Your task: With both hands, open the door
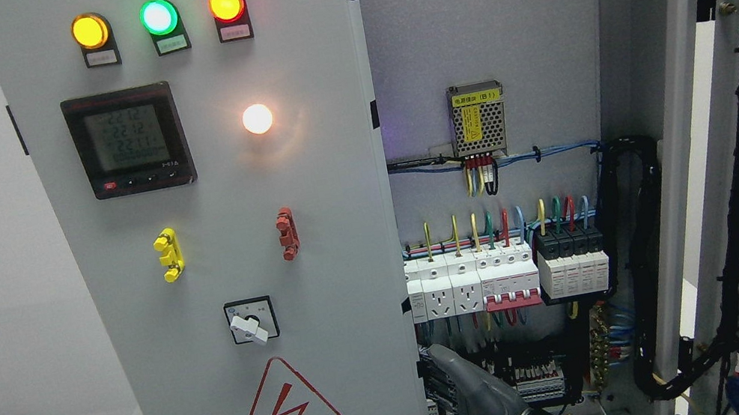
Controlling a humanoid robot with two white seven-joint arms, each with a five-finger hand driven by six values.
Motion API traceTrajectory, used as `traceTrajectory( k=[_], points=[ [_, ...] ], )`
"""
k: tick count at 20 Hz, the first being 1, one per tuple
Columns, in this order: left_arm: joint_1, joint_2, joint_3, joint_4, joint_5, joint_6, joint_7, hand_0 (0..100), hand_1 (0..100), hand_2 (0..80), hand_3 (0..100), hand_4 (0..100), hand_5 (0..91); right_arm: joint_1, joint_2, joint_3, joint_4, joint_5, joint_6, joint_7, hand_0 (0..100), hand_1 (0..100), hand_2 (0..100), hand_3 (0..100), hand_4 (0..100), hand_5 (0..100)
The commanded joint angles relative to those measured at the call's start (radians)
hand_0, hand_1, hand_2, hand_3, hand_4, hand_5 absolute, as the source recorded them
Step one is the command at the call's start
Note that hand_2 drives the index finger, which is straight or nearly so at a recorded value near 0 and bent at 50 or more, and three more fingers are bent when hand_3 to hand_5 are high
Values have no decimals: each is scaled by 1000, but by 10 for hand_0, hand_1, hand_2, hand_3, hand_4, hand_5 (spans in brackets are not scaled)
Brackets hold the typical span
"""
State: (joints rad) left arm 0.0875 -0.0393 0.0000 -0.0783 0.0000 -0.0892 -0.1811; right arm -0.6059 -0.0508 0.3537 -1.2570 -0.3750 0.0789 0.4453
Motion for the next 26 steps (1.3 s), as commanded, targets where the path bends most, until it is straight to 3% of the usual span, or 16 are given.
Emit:
traceTrajectory(
  k=[1,9,13,26],
  points=[
    [0,-1,-24,0,-6,0,0,0,0,0,0,26,0,-2,-3,-2,2,-1,4,-11,222,0,0,0,0,0],
    [0,-1,-24,0,-6,0,0,0,0,0,0,27,0,18,-6,-1,-21,-70,2,-10,222,0,0,0,0,0],
    [0,-1,-24,0,-6,0,0,0,0,0,0,26,0,38,-17,2,-25,-71,-2,35,222,0,0,0,0,0],
    [0,1,-24,0,-6,0,0,0,0,0,0,26,0,48,-17,14,-67,-107,1,64,222,0,0,0,0,0]
  ],
)
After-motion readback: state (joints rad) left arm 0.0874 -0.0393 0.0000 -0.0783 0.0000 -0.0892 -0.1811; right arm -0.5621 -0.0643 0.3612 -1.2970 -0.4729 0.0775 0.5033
